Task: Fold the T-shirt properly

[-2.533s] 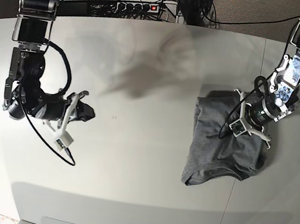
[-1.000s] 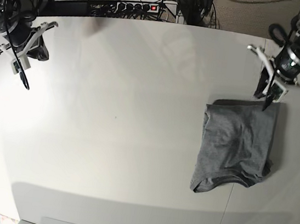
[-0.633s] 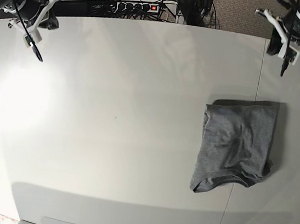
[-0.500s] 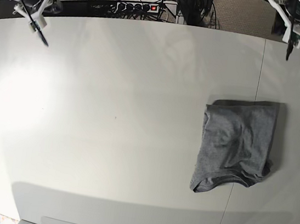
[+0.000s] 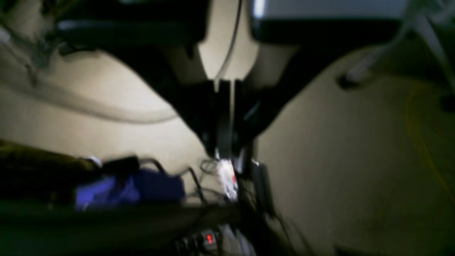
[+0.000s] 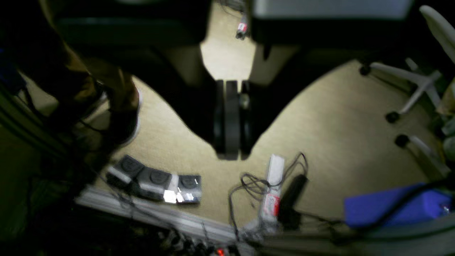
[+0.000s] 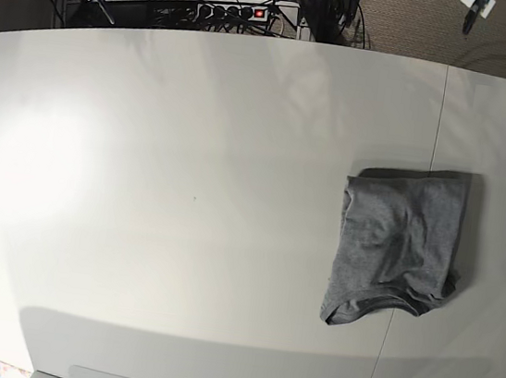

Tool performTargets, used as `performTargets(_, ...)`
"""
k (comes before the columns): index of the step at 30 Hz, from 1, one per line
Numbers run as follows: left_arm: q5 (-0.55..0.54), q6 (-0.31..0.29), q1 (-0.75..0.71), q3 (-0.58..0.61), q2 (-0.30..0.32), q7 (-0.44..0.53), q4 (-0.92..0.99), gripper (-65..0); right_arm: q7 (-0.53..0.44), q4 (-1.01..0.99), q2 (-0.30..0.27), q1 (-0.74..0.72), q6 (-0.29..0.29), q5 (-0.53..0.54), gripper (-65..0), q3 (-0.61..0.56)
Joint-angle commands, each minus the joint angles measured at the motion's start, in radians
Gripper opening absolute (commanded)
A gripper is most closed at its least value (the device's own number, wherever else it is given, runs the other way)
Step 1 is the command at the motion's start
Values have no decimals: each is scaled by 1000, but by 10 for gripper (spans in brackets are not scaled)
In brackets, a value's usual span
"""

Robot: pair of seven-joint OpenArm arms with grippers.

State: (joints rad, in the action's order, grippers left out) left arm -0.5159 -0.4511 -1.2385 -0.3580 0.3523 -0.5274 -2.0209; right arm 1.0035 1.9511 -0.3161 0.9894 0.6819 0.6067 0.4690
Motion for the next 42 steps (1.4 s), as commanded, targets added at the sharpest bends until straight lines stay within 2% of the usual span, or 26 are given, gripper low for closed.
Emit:
performTargets(1, -8, -16, -6, 14, 3, 29, 33, -650, -32, -10, -11, 13, 6, -23, -650, -13)
performTargets(6, 0, -26, 102, 112, 3, 40, 269, -650, -152, -178, -14, -10, 5, -197, -650, -173)
performTargets(10, 81, -24, 194, 192, 3, 112, 429, -650, -255, -373, -14, -90, 4, -316, -650, -297)
performTargets(14, 165, -24, 293, 266, 3, 192, 568, -650, -343, -588, -13, -218, 2, -380, -650, -375)
performTargets(19, 237, 5, 429, 350, 3, 274, 743, -650, -439, -876, -13, -398, 2, -460, -650, -466)
performTargets(24, 280, 17, 567, 441, 2, 368, 924, -650, -577, -1155, 8, -558, -9, -478, -650, -536)
performTargets(26, 291, 31, 619, 474, -3, 393, 992, -650, -631, -1249, 34, -612, -72, -496, -650, -544)
performTargets(30, 314, 142, 718, 542, -26, 424, 1123, -650, -727, -1396, 106, -694, -241, -580, -650, -544)
performTargets(33, 315, 179, 787, 583, -55, 425, 1215, -650, -779, -1471, 157, -737, -336, -621, -650, -544)
performTargets(37, 315, 202, 860, 619, -101, 453, 1329, -650, -785, -1515, 214, -766, -493, -623, -650, -544)
performTargets(40, 315, 254, 904, 631, -142, 477, 1401, -650, -783, -1521, 244, -774, -624, -621, -650, -544)
performTargets(42, 315, 284, 923, 631, -169, 477, 1434, -650, -785, -1521, 254, -776, -683, -599, -650, -544)
